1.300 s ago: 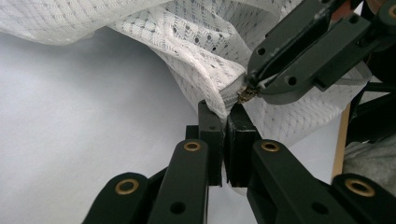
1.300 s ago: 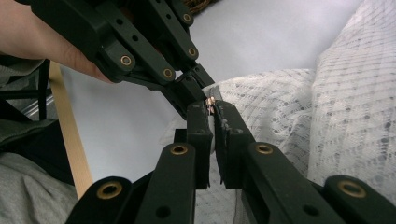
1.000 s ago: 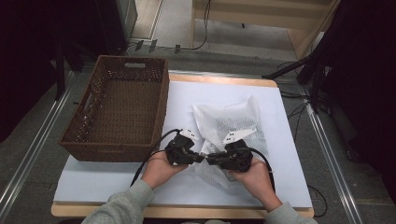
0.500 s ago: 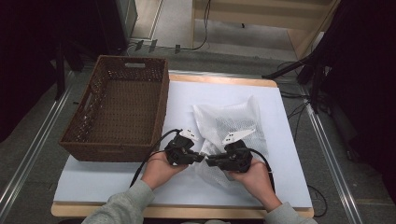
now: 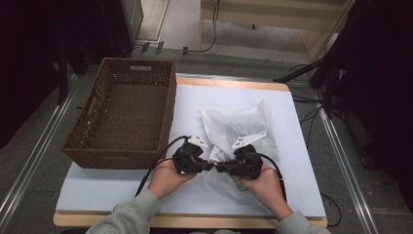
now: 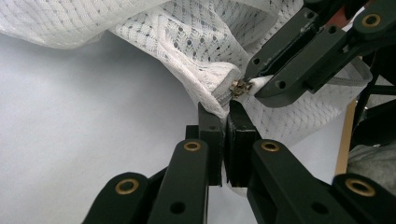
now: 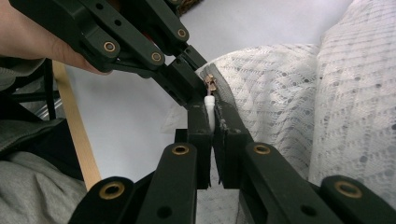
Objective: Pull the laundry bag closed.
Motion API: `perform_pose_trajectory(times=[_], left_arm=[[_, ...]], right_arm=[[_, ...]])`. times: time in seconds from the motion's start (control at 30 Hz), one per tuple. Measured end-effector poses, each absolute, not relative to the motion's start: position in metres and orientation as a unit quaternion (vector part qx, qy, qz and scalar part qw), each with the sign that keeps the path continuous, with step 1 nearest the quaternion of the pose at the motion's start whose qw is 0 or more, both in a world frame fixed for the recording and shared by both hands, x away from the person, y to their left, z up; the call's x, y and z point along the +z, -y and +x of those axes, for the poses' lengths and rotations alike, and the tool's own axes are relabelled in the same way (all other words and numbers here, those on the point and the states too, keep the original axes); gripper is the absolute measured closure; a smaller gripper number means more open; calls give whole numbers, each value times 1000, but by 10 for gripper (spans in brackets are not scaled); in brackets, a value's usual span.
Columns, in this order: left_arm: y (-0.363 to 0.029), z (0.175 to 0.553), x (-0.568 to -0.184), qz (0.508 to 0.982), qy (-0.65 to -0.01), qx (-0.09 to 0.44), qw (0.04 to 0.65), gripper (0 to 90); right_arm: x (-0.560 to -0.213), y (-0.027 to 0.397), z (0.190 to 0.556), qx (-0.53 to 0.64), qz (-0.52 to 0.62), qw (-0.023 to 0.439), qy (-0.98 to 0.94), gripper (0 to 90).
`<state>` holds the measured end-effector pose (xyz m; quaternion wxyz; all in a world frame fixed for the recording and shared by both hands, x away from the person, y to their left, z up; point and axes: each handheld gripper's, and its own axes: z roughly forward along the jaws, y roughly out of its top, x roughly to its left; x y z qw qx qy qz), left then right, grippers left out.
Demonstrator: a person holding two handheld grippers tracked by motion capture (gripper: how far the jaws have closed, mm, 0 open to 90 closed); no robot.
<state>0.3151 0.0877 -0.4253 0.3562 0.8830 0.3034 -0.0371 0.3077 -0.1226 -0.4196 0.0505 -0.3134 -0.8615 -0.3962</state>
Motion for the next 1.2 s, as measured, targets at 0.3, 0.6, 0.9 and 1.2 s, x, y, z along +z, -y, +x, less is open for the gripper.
perform_pose_trajectory(times=[0.3, 0.6, 0.9, 1.2], left_arm=[[-93, 315, -419, 878, -319, -51, 354, 882], [-107, 315, -419, 865, -338, -49, 368, 882], [-110, 312, -421, 856, -343, -62, 383, 879], [-110, 307, -422, 847, -350, -68, 395, 880]], right_arm=[[-416, 125, 306, -397, -310, 52, 862, 878], [-409, 147, 304, -393, -311, 43, 864, 878], [-408, 155, 306, -394, -309, 48, 865, 877], [-407, 157, 306, -396, -307, 50, 864, 877]])
